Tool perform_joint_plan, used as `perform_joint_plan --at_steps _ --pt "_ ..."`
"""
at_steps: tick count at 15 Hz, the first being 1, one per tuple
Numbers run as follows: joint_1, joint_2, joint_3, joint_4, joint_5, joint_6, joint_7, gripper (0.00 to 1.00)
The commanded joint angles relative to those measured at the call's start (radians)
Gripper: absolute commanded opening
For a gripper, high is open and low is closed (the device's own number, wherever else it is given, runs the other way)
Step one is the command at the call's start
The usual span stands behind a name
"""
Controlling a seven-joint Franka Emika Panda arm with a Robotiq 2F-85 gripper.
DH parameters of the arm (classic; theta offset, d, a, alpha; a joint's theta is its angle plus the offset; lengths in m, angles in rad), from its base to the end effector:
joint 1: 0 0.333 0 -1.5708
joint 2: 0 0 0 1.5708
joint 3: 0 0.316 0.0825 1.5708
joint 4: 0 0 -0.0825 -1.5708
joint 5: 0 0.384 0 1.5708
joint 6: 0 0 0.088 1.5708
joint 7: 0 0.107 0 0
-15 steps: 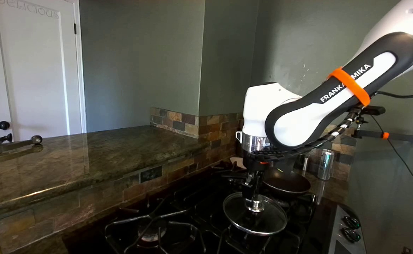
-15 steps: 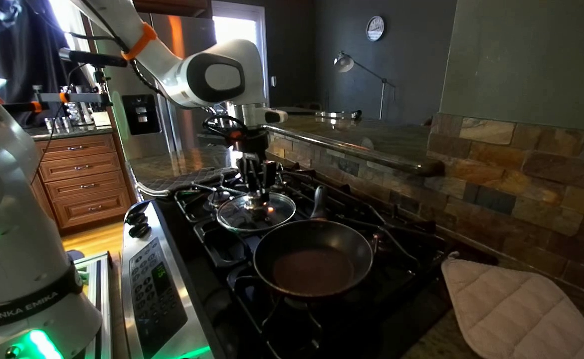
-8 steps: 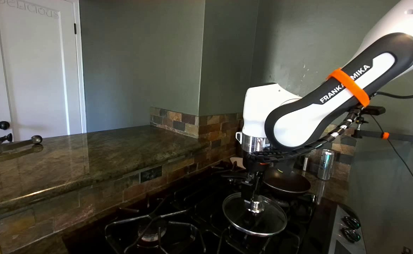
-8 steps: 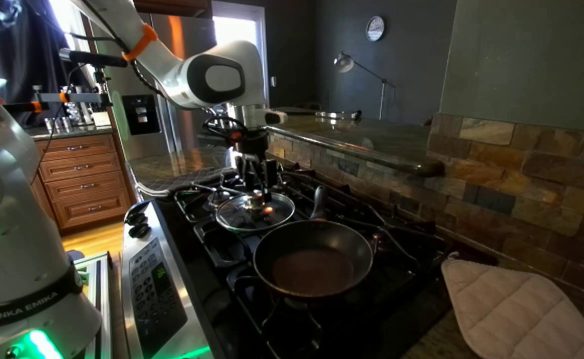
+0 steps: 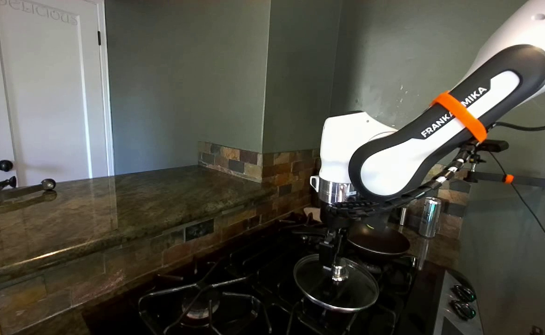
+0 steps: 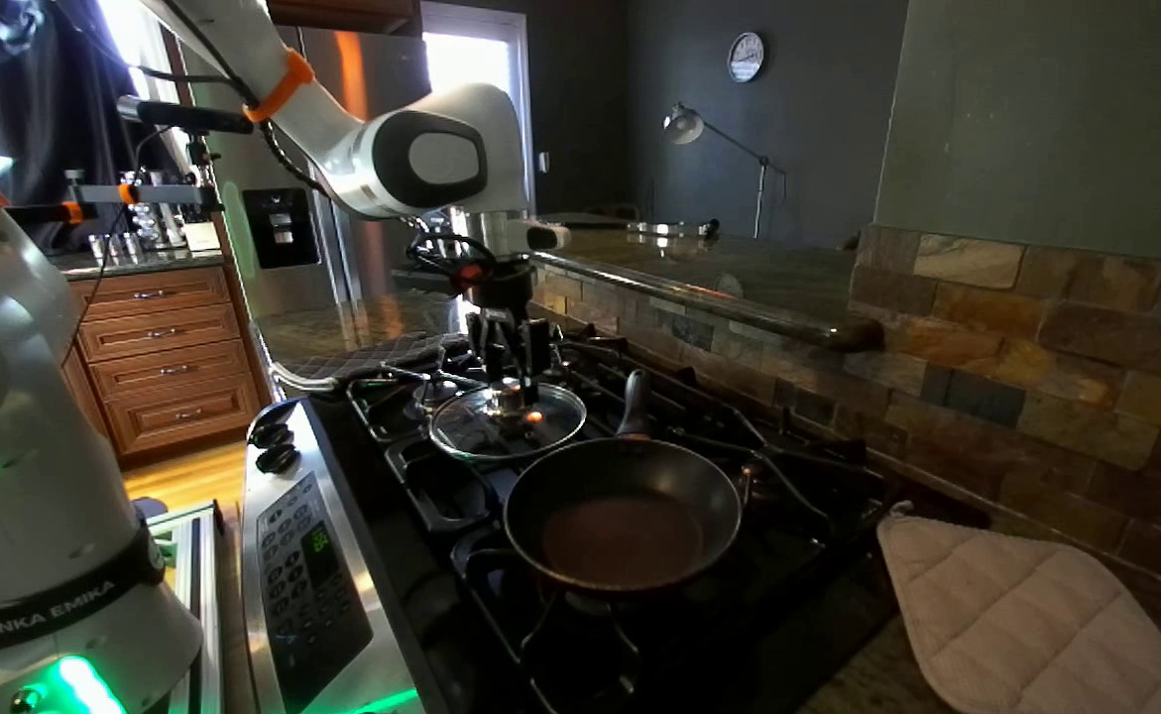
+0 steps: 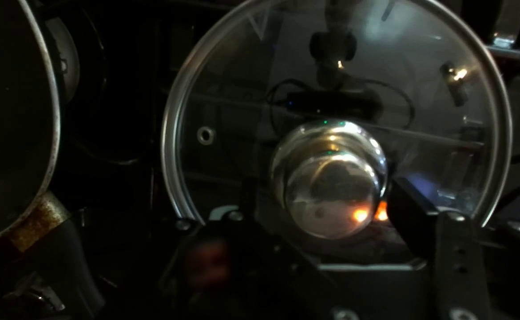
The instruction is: Move the pan downwards and put the lid on it
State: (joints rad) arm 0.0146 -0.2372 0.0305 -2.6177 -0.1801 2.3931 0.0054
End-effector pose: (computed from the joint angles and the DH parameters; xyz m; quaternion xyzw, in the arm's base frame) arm 0.4196 0.0171 0.3326 0.9942 0.0849 0.0076 0.0650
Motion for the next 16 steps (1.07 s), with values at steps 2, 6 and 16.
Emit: perform_joint_plan --at_steps 2,6,16 --pt "0.009 0.014 -0.001 -0.001 0.026 -0.002 -0.037 0.36" --pt "0.009 0.015 0.0 0.007 0.032 -0.009 -0.048 0.85" --pt "0.016 0.031 -0.005 0.011 0.062 -0.024 -0.107 0.54"
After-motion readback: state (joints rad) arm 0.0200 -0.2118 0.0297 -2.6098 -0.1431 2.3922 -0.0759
